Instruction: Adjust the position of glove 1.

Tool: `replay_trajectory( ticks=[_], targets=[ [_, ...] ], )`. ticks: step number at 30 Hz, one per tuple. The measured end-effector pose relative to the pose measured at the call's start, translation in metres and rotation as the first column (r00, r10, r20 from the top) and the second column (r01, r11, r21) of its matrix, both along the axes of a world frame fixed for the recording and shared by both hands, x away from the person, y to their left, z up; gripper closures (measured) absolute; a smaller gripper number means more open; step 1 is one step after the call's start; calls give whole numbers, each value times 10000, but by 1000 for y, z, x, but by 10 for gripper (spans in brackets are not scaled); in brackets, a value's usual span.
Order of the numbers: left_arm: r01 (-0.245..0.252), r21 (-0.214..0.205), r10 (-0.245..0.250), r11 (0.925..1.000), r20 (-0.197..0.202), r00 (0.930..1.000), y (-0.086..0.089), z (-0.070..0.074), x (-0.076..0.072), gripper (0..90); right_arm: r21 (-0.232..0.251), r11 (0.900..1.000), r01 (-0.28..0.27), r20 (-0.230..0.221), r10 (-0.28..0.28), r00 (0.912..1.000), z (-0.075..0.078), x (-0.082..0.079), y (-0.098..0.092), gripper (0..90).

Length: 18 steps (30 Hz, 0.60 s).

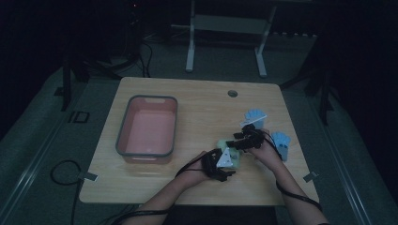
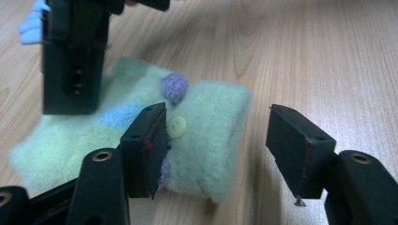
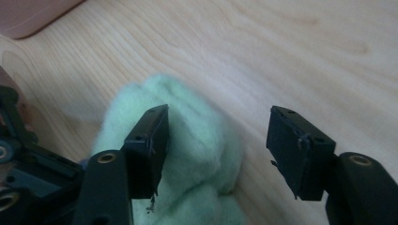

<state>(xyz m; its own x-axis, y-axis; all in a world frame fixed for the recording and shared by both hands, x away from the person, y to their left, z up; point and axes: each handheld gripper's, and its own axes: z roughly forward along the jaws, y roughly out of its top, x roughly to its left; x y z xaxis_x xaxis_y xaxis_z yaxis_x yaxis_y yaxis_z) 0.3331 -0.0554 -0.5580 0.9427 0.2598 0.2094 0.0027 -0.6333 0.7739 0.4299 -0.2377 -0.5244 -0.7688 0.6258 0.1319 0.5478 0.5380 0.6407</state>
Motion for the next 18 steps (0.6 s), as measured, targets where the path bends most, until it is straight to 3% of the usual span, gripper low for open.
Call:
replay_trajectory(
  ticks=[5, 9, 11, 12, 13, 14, 18],
  targets=[
    [-29, 192, 27, 9998, 103, 9999, -1, -3, 1, 451, 228, 9997, 3, -638, 11, 9980, -10, 0, -4, 376],
    [-134, 906, 48, 9958, 945, 9955, -8, -6, -4, 464, 668, 9978, -51, -1370, 142, 9905, -18, 0, -6, 425],
    [-210, 863, 123, 9960, 999, 9949, -9, -6, -5, 483, 804, 9968, -38, -1527, 161, 9881, -20, 0, -6, 439],
    [-356, 947, 241, 9949, 1206, 9924, -10, -7, -5, 483, 896, 9960, -40, -1635, 186, 9864, -21, 1, -6, 448],
    [-435, 992, 303, 9941, 1310, 9909, -10, -6, -5, 548, 1076, 9942, 32, -1836, 167, 9829, -22, 1, -6, 500],
    [-485, 931, 366, 9945, 1260, 9914, -9, -6, -3, 598, 1101, 9939, 6, -1811, 195, 9833, -22, 0, -6, 542],
    [-445, 484, 431, 9978, 302, 9986, -4, 0, 5, 698, 1075, 9942, -8, -1549, 175, 9878, -17, -3, -5, 650]
  ],
)
